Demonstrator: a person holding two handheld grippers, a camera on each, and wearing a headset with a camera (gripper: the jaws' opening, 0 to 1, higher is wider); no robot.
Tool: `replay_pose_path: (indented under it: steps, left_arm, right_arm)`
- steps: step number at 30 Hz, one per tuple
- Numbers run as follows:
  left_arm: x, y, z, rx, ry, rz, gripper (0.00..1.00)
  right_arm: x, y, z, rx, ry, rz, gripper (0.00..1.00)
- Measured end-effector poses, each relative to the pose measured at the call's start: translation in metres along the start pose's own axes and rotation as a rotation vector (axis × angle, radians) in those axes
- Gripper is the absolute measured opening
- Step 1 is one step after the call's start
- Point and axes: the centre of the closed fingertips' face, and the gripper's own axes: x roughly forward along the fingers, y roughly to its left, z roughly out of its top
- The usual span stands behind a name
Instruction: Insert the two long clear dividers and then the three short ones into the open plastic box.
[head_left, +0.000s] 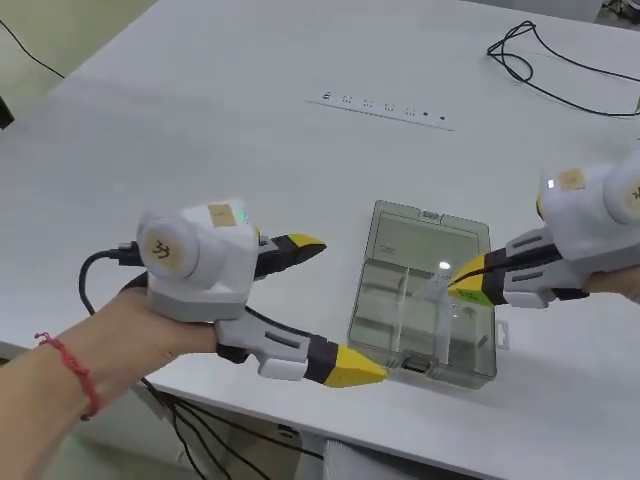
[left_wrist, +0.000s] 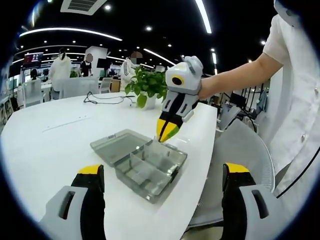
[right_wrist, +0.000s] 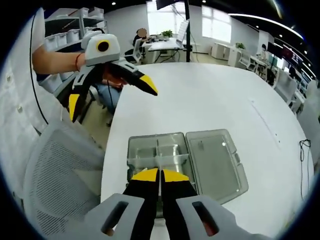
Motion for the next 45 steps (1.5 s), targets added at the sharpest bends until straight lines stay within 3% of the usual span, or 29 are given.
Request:
replay_pose_path:
  steps: [7, 21, 33, 45]
  left_arm:
    - [0.001, 0.001, 0.0, -0.005, -0.004, -0.001, 1.0]
    - [0.004, 0.003, -0.001, -0.009, -0.001, -0.005, 1.0]
    - [0.006, 0.006, -0.008, -0.009, 0.019, -0.01, 1.0]
    - [0.007, 0.01, -0.008, -0.012, 0.025, -0.01, 1.0]
  right_arm:
    - [0.004, 0.007, 0.004, -0.08, -0.009, 0.019, 0.02]
    - [0.009, 0.008, 0.005, -0.098, -0.018, 0.03, 0.02]
    - [0.028, 0.004, -0.006, -0.044, 0.024, 0.046, 0.02]
    - [0.041, -0.005, -0.021, -0.052, 0.084, 0.053, 0.03]
